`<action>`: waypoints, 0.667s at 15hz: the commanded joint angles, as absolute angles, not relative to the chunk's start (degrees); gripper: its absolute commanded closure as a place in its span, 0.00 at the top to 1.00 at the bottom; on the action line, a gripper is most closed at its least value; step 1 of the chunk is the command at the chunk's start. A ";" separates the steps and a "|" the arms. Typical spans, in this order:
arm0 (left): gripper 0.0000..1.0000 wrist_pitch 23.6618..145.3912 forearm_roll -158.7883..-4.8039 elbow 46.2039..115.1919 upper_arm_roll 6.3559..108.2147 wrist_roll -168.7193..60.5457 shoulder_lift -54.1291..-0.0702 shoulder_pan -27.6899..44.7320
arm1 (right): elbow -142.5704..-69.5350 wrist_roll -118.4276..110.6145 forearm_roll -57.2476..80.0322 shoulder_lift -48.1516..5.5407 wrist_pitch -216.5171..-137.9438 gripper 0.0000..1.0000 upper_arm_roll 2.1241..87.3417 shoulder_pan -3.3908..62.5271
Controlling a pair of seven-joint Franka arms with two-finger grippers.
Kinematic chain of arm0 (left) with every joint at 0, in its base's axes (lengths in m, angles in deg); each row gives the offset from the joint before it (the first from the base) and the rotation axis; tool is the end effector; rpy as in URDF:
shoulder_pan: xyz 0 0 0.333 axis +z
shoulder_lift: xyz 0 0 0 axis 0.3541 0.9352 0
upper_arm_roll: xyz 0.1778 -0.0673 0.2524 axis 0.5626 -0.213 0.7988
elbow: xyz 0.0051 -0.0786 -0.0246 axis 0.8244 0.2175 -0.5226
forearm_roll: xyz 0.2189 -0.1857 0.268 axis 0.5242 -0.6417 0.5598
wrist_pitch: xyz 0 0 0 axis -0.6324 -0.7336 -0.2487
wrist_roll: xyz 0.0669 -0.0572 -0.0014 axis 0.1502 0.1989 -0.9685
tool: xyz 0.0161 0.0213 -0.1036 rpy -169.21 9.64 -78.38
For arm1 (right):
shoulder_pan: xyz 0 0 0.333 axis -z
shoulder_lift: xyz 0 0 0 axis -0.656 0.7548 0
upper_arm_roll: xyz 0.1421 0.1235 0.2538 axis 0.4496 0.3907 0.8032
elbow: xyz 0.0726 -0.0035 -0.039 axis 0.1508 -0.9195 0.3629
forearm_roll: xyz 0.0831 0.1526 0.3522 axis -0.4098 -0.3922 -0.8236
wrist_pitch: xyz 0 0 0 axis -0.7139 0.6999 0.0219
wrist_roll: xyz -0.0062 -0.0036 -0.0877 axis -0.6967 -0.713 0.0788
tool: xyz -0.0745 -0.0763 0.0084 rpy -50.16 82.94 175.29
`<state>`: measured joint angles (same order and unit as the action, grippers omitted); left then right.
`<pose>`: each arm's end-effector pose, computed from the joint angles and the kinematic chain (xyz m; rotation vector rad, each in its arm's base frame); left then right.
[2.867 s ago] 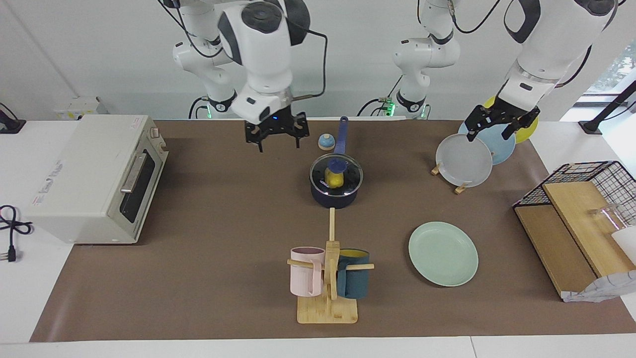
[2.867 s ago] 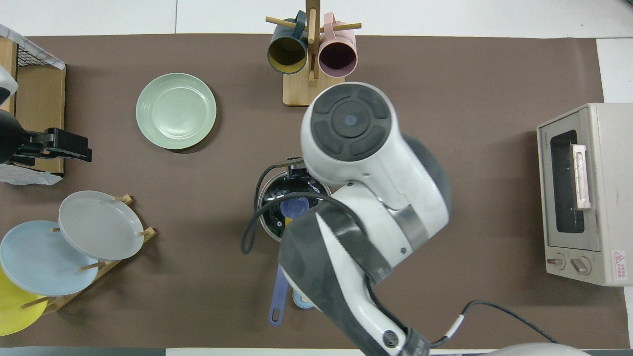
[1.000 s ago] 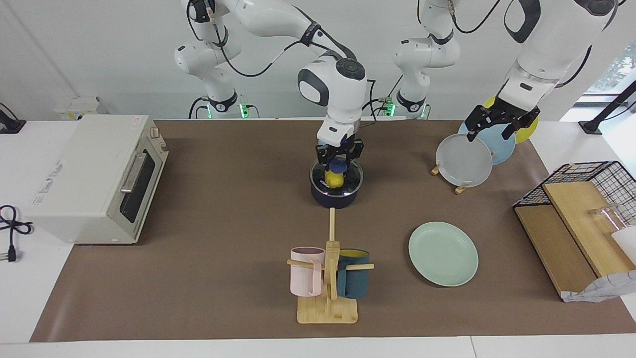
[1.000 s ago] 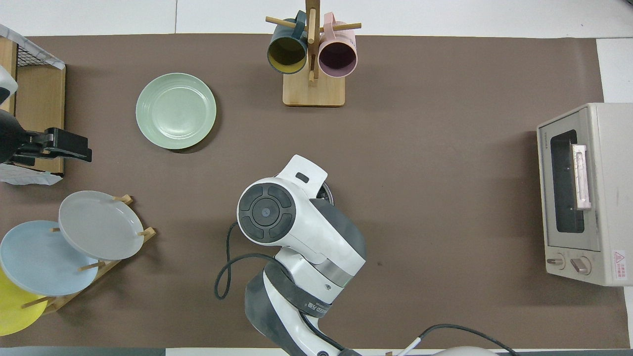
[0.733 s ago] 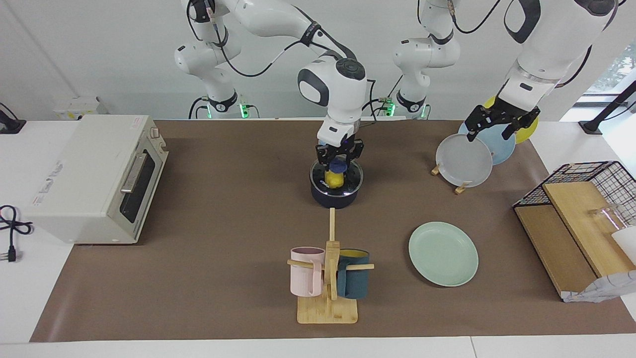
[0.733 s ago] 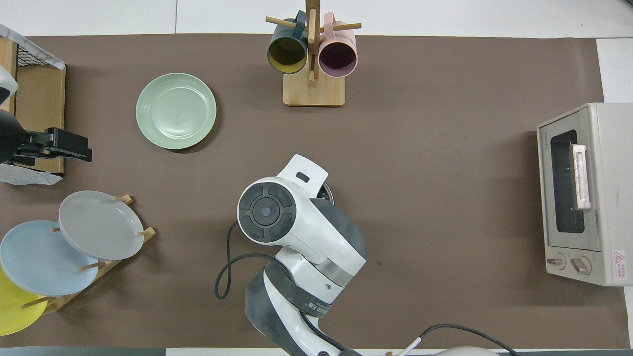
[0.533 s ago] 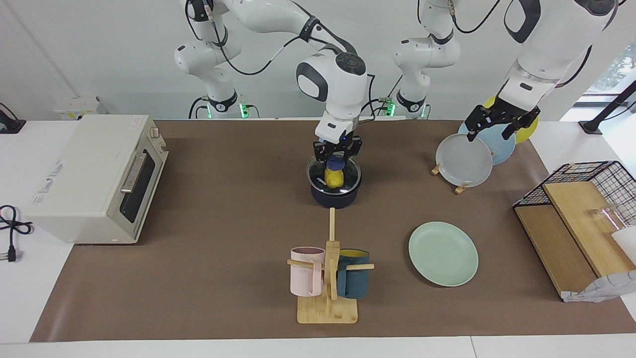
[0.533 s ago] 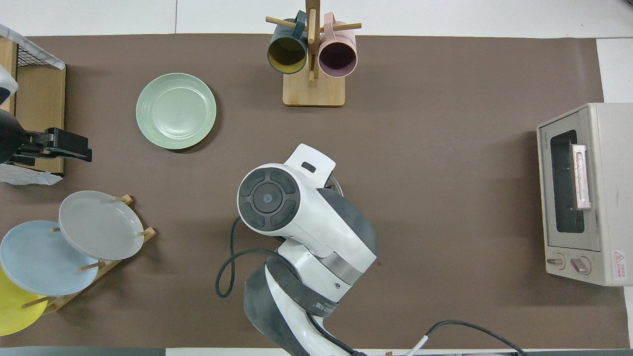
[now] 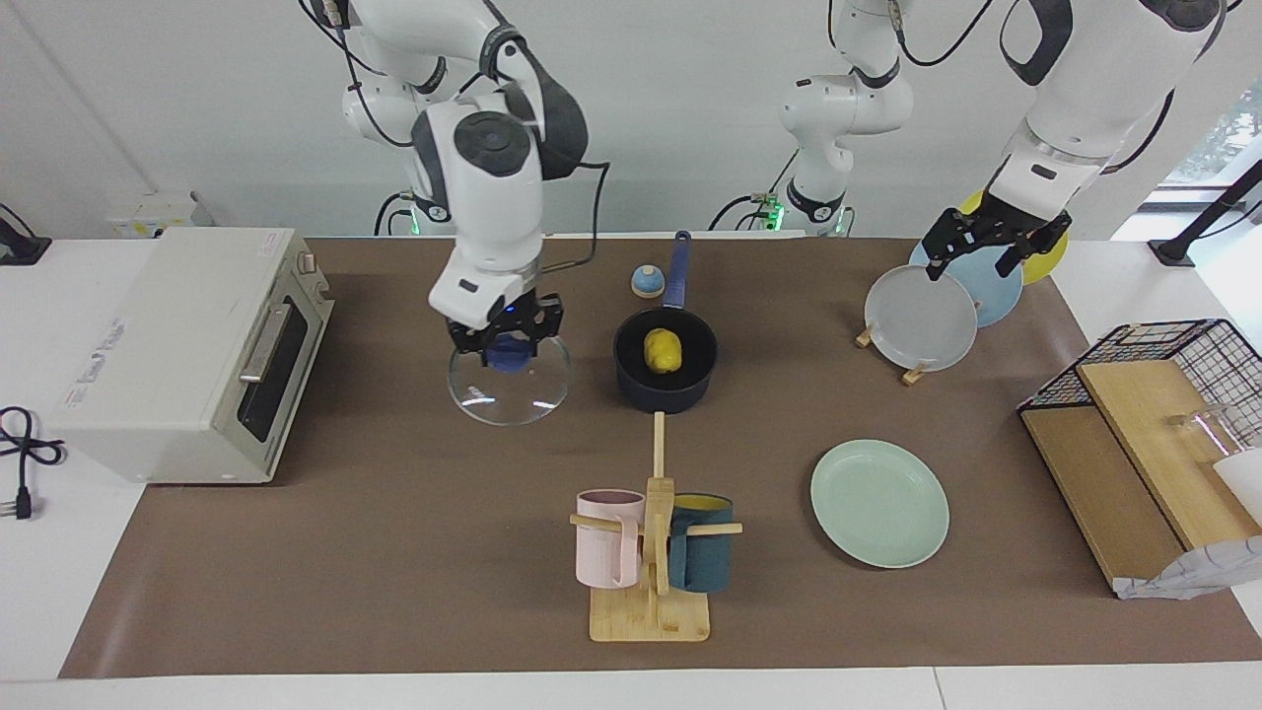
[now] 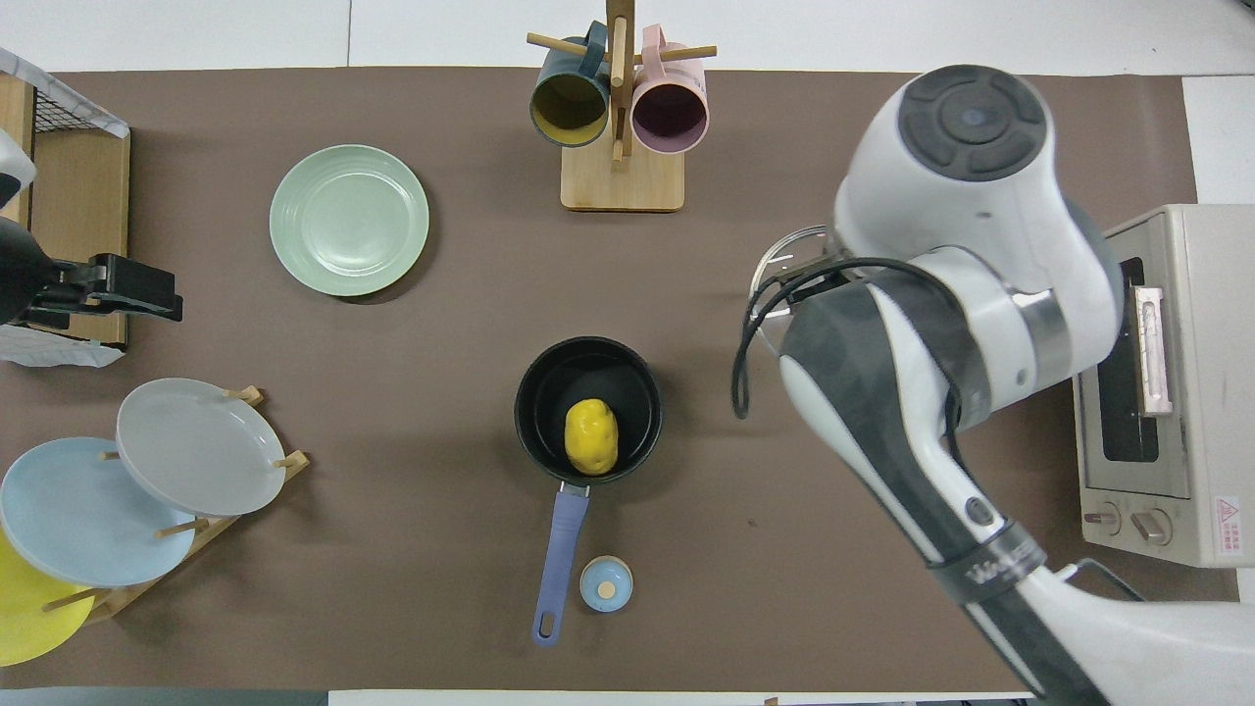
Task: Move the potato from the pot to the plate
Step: 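Lift the glass lid off the saucepan toward the toaster oven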
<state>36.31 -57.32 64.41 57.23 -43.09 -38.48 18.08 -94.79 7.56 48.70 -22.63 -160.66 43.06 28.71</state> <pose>0.5427 -0.0563 0.6150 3.1317 -0.0349 -0.0380 0.6001 0.1764 0.4783 3.0039 0.4189 -0.1153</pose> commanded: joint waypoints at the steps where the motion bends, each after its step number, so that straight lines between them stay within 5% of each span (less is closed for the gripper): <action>1: 1.00 35.70 -56.31 64.84 56.71 -42.78 -39.53 18.11 | -104.66 0.07 48.57 -27.06 -165.16 0.00 44.12 35.34; 10: 1.00 34.30 -56.66 65.98 55.65 -44.87 -40.50 14.69 | -126.91 -5.14 48.31 -33.83 -184.76 0.00 44.12 43.81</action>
